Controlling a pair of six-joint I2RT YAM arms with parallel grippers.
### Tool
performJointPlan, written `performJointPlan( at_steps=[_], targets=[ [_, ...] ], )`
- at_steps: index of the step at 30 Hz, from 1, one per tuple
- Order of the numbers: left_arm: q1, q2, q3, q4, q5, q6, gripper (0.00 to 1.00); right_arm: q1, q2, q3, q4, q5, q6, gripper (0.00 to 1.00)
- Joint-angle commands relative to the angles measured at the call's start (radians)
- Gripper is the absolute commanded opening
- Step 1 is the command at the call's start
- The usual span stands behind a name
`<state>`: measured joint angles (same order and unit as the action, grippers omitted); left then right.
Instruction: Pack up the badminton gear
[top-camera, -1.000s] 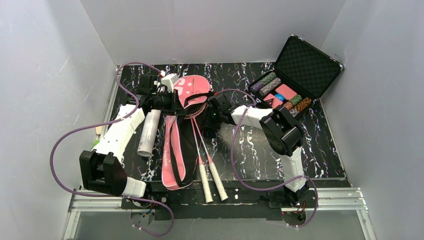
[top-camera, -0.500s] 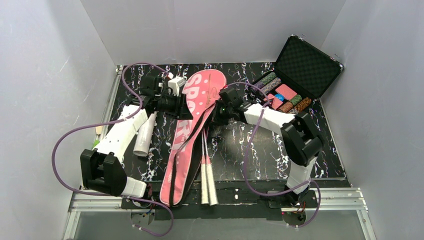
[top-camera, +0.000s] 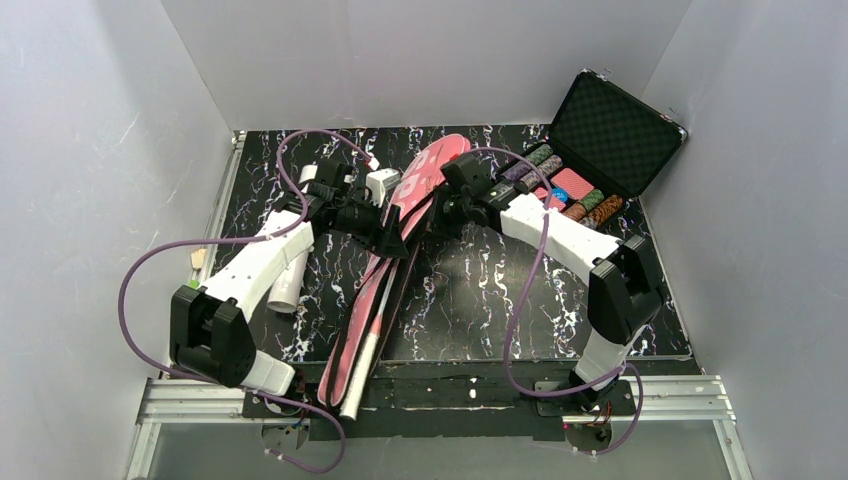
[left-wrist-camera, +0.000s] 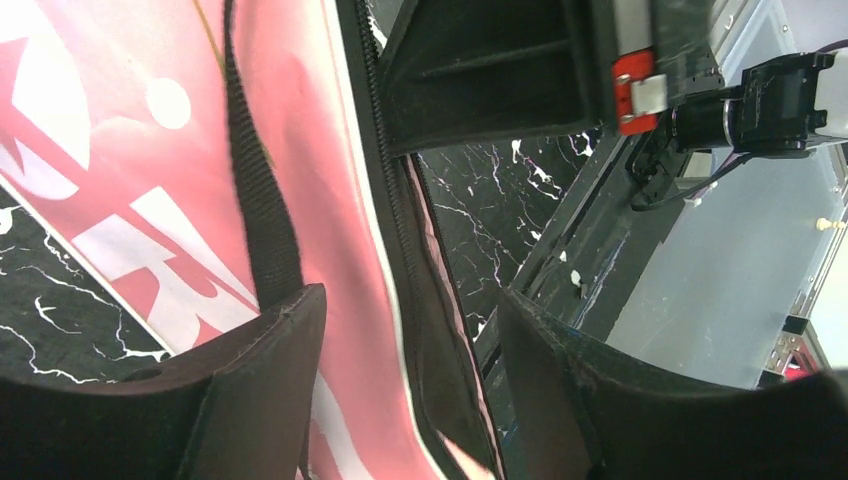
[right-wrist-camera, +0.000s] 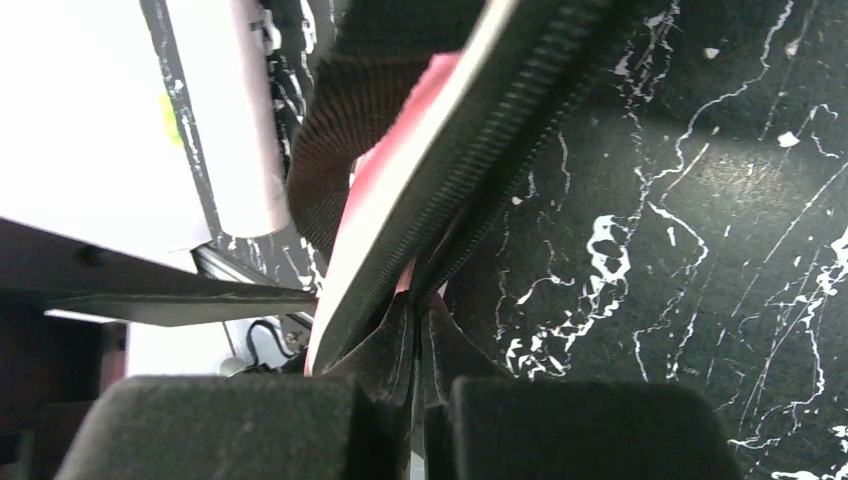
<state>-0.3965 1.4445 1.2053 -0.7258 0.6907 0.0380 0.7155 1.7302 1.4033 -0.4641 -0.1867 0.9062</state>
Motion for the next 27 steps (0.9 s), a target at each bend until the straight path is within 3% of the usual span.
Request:
performJointPlan(
  at_steps=[1,7,15,19,25,27],
  targets=[
    [-0.025,-0.049,-0.004,0.002,0.033,0.019,0.63,-0.007,-0.059,0.143,-0.053,-0.024,0.013,0.01],
    [-0.07,-0.05,-0.014,-0.019,0.022,0.012,0.67,-0.007,-0.037,0.257,-0.139,-0.024,0.016,0.01],
    [-0.141,-0.042,0.016,-0.02,-0.042,0.025,0.67,-0.007,-0.037,0.275,-0.159,-0.027,0.017,0.01],
    [-0.15,-0.018,0.014,-0.019,-0.083,0.045,0.56,-0.007,-0.045,0.256,-0.152,-0.032,0.016,0.01],
    [-0.151,-0.001,0.003,-0.008,-0.13,0.061,0.19,-0.007,-0.055,0.221,-0.129,-0.05,0.017,0.01],
    [-0.151,0.009,0.01,-0.01,-0.137,0.053,0.18,-0.007,-0.06,0.209,-0.116,-0.055,0.023,0.01]
  ],
)
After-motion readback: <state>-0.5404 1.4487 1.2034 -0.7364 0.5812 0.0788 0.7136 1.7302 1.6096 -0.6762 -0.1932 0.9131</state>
